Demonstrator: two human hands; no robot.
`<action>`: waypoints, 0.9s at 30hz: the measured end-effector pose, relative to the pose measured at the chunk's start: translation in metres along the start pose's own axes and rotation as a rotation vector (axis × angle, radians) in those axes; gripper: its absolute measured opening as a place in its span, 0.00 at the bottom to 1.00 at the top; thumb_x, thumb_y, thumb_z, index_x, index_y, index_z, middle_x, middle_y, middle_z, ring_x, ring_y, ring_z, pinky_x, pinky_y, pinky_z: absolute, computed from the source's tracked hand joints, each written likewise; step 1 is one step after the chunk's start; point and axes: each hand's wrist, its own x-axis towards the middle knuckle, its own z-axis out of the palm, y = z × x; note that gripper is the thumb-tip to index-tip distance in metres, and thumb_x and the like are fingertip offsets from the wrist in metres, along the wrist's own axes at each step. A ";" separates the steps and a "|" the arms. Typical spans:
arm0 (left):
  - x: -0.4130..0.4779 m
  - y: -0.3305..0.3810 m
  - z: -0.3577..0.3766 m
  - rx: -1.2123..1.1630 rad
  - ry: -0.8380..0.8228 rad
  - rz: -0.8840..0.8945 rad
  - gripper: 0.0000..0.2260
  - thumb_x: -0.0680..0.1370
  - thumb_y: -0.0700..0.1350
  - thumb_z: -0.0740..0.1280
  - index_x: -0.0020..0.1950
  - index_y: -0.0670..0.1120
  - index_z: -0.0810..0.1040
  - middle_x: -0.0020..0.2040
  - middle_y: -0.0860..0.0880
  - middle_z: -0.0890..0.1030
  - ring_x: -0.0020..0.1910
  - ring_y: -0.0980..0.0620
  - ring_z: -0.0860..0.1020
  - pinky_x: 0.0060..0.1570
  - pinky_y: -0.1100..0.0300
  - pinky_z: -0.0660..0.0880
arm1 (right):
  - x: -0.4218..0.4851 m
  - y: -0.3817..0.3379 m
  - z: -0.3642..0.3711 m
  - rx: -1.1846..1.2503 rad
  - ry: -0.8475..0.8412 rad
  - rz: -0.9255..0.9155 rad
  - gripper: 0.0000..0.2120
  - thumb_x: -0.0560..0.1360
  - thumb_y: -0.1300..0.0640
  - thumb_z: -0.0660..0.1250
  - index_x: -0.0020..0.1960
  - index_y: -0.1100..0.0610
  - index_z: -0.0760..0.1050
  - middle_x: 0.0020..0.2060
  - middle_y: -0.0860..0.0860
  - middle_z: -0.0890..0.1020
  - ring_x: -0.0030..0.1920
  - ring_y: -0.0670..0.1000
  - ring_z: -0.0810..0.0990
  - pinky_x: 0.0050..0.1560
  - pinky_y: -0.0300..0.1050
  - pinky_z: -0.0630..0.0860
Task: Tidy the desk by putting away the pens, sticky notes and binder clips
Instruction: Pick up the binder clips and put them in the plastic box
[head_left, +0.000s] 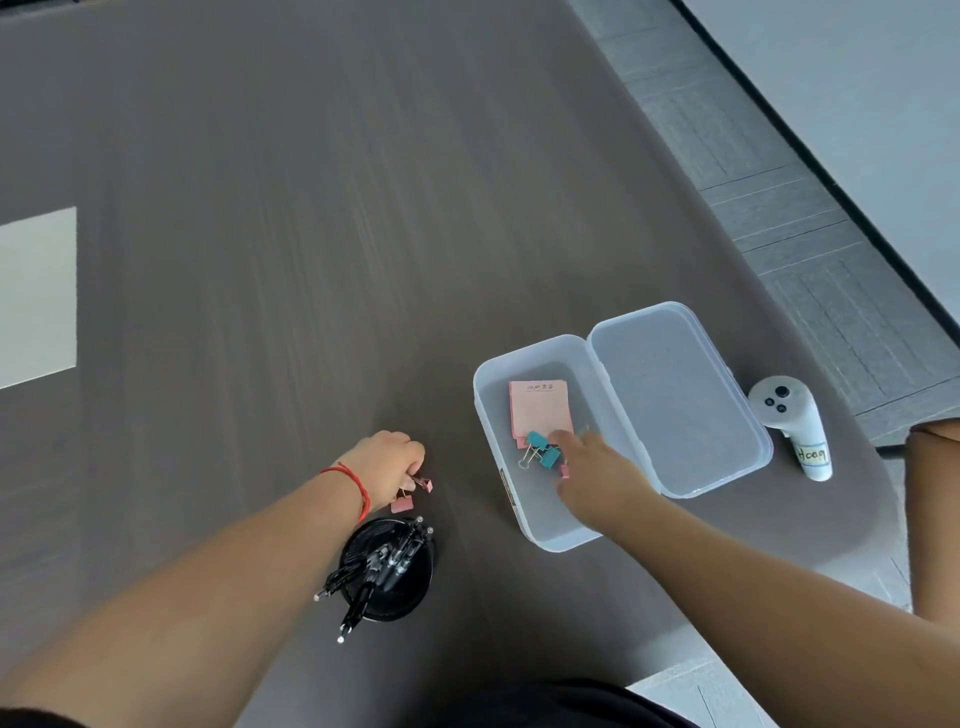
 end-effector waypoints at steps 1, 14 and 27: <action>0.000 -0.002 0.001 -0.004 -0.006 -0.013 0.13 0.76 0.42 0.68 0.36 0.49 0.65 0.44 0.49 0.70 0.42 0.49 0.68 0.42 0.58 0.65 | -0.003 0.001 -0.001 0.013 -0.009 -0.002 0.22 0.77 0.54 0.57 0.70 0.44 0.58 0.64 0.52 0.70 0.53 0.55 0.79 0.55 0.52 0.79; -0.017 0.116 -0.107 -0.504 0.369 0.104 0.10 0.74 0.39 0.70 0.39 0.49 0.70 0.35 0.55 0.73 0.33 0.57 0.70 0.35 0.67 0.66 | -0.059 0.058 -0.028 0.326 0.091 -0.007 0.20 0.78 0.50 0.61 0.69 0.43 0.65 0.62 0.48 0.75 0.52 0.49 0.79 0.54 0.43 0.76; 0.027 0.173 -0.044 -0.137 0.050 -0.047 0.19 0.76 0.38 0.67 0.66 0.42 0.71 0.66 0.41 0.72 0.61 0.40 0.74 0.60 0.53 0.72 | -0.064 0.071 -0.030 0.463 0.091 -0.008 0.18 0.76 0.51 0.62 0.66 0.45 0.69 0.60 0.48 0.75 0.50 0.49 0.78 0.51 0.43 0.74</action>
